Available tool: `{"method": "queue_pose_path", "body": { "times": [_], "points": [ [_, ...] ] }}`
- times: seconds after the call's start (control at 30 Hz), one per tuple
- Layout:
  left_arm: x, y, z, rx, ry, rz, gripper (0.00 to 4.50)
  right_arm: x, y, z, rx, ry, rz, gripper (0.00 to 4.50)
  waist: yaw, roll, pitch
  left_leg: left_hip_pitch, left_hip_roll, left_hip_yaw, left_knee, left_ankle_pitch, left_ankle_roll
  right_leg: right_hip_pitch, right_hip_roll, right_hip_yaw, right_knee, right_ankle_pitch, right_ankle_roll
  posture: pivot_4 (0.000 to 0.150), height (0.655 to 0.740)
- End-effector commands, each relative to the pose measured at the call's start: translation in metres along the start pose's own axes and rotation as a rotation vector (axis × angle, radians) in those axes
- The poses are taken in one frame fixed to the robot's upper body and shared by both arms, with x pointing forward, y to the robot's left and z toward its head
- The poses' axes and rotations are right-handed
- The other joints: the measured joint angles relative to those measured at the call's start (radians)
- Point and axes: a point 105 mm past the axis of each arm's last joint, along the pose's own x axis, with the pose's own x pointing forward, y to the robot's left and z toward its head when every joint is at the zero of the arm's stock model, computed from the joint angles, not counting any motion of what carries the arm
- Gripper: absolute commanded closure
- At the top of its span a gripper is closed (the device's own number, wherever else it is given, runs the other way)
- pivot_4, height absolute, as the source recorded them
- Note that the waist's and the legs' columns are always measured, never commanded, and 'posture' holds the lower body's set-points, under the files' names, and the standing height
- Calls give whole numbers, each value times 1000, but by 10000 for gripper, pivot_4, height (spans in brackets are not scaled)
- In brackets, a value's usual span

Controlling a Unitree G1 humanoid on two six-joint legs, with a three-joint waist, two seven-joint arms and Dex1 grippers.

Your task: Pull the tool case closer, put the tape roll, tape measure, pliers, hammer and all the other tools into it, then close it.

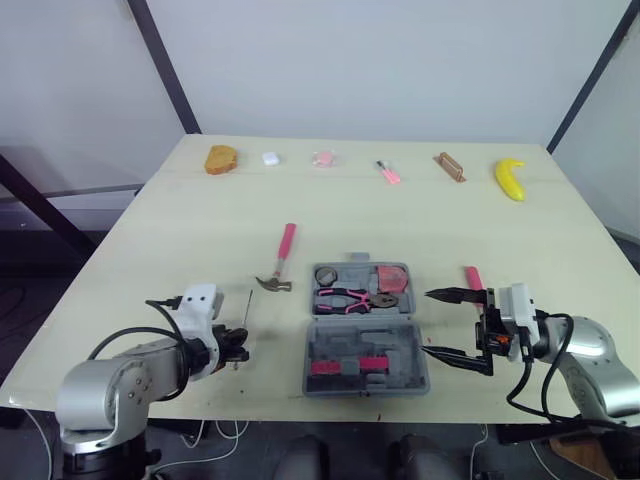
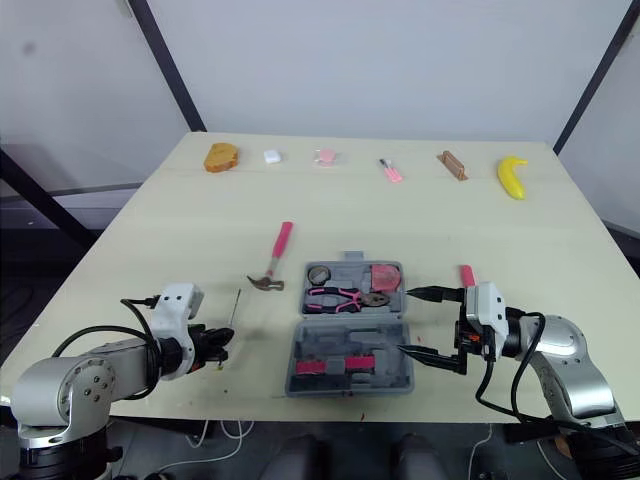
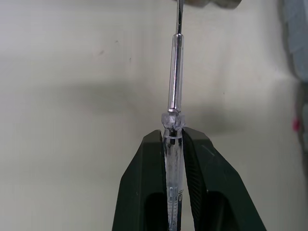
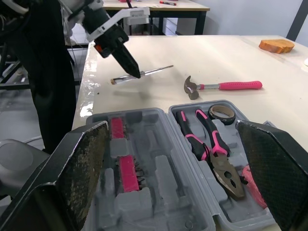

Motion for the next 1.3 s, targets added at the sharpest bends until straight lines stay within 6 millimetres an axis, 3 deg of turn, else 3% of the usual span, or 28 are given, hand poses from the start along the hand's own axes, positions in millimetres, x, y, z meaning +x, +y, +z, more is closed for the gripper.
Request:
{"method": "queue_pose_path", "body": {
  "times": [0.03,0.07,0.27,0.37,0.4,0.57,0.8,1.03,1.3],
  "points": [
    [2,5,4,28,-17,27,44719,-5,-2,7,-53,-4,-10,0,1,0,0,0,0,0,0,0,0,0,0,0,0,0,0,1500,7400],
    [3,6,6,21,-28,32,44719,-5,-3,7,-54,-4,-13,0,1,0,0,0,0,0,0,0,0,0,0,0,0,0,0,1500,7400],
    [6,4,3,37,-32,23,15260,-6,1,4,-51,2,-13,0,1,0,0,0,0,0,0,0,0,0,-1,0,0,0,0,1500,7400],
    [5,4,-1,71,-27,29,2669,-6,1,3,-50,2,-12,0,1,0,0,0,0,0,0,0,0,0,-1,0,0,0,0,1500,7400],
    [5,3,-2,84,-32,29,774,-6,1,3,-50,2,-12,0,0,0,0,0,1,0,0,0,0,0,-1,0,0,0,0,1500,7400],
    [3,-2,-7,222,-118,52,774,-6,2,0,-51,6,-5,0,-2,1,0,1,1,1,-1,0,0,0,-1,1,0,0,0,1500,7400],
    [7,-4,-24,233,-267,114,774,-5,4,-1,-49,7,-4,0,3,1,0,1,1,2,-2,0,0,0,-5,4,-1,0,0,1500,7400],
    [13,-4,-13,220,-480,117,774,-4,2,-1,-52,10,-2,0,5,1,0,1,0,3,-2,0,0,0,-4,2,-2,0,0,1500,7400],
    [24,2,-23,197,-458,129,774,-6,1,-1,-60,22,-4,0,2,1,0,1,0,3,-2,0,0,0,-2,1,-2,0,0,1500,7400]
  ]
}}
